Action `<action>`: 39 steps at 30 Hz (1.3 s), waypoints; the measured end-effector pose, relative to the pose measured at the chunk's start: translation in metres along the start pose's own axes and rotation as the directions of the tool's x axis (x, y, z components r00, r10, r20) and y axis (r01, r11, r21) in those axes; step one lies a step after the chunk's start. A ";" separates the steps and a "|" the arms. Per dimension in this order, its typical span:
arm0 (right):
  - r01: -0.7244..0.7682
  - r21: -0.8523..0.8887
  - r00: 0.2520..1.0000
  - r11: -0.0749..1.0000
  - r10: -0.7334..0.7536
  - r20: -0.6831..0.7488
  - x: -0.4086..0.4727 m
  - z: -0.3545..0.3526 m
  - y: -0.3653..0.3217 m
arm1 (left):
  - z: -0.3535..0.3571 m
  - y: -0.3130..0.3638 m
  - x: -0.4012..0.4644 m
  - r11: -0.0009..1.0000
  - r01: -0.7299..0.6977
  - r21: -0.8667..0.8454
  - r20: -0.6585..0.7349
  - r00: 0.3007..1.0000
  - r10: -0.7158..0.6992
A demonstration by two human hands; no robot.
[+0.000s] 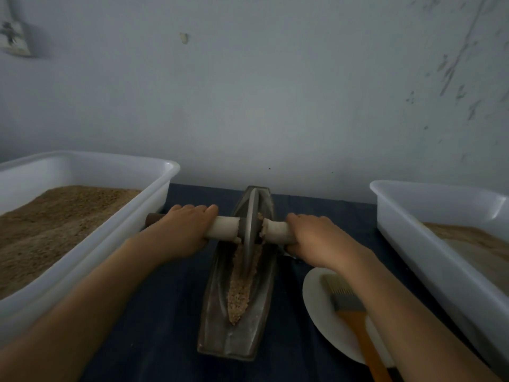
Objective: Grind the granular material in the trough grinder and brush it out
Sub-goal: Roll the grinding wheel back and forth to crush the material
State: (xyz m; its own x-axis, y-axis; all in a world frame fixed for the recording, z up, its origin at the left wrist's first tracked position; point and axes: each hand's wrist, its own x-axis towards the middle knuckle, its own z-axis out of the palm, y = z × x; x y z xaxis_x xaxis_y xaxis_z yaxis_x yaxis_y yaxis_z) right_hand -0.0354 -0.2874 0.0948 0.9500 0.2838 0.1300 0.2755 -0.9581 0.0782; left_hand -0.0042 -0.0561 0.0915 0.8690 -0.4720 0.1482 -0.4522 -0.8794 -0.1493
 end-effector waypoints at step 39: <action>0.007 0.134 0.927 0.991 -0.057 0.372 -0.022 -0.037 -0.015 | -0.037 0.001 -0.022 0.980 -0.023 -0.197 0.437 0.893 0.109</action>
State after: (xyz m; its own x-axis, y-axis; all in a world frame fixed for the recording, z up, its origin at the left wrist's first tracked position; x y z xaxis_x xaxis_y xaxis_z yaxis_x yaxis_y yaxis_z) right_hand -0.0661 -0.2777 0.1278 0.9191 0.3031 -0.2517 0.2994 -0.9526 -0.0540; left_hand -0.0314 -0.0487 0.1241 0.8144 -0.4895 -0.3116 -0.5026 -0.8635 0.0428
